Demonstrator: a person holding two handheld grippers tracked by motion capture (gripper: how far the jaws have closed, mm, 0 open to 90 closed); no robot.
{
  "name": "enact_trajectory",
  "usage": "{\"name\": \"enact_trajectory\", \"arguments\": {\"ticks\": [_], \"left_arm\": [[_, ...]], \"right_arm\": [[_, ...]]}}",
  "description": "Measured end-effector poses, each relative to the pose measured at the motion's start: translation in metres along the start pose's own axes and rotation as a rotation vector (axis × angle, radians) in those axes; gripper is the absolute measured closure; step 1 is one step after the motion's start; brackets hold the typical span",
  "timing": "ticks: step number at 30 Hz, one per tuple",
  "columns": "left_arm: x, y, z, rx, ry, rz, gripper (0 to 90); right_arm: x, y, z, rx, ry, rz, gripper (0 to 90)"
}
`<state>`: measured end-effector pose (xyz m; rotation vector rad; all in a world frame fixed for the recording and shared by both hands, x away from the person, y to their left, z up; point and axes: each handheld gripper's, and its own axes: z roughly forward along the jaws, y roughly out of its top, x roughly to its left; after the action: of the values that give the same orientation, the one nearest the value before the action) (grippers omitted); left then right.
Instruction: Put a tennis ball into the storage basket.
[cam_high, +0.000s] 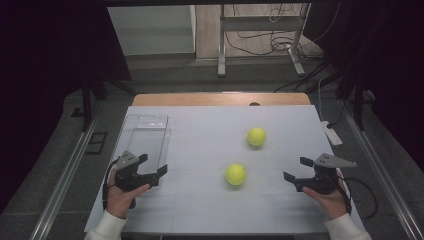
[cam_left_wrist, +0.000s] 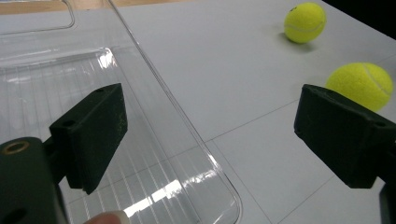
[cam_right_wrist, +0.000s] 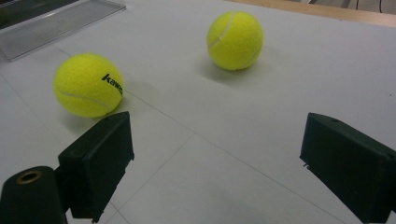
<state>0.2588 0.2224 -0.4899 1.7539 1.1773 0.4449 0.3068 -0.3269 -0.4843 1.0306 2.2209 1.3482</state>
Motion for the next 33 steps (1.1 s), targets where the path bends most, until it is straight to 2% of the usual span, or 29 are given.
{"name": "enact_trajectory", "arguments": {"ticks": [10,16,33], "left_arm": [[-0.0008,-0.0001,-0.0008,0.002,0.000,-0.001,10.6],[-0.0030,0.0006,-0.0007,0.002,-0.001,0.000,10.5],[-0.0071,0.0055,0.0041,0.022,-0.005,0.000,10.4]], "right_arm": [[-0.0010,-0.0002,-0.0017,-0.018,-0.017,-0.007,11.1],[-0.0002,-0.0030,-0.0001,0.007,-0.012,-0.013,10.7],[-0.0035,-0.0048,-0.0050,-0.002,-0.014,-0.017,11.1]]}}
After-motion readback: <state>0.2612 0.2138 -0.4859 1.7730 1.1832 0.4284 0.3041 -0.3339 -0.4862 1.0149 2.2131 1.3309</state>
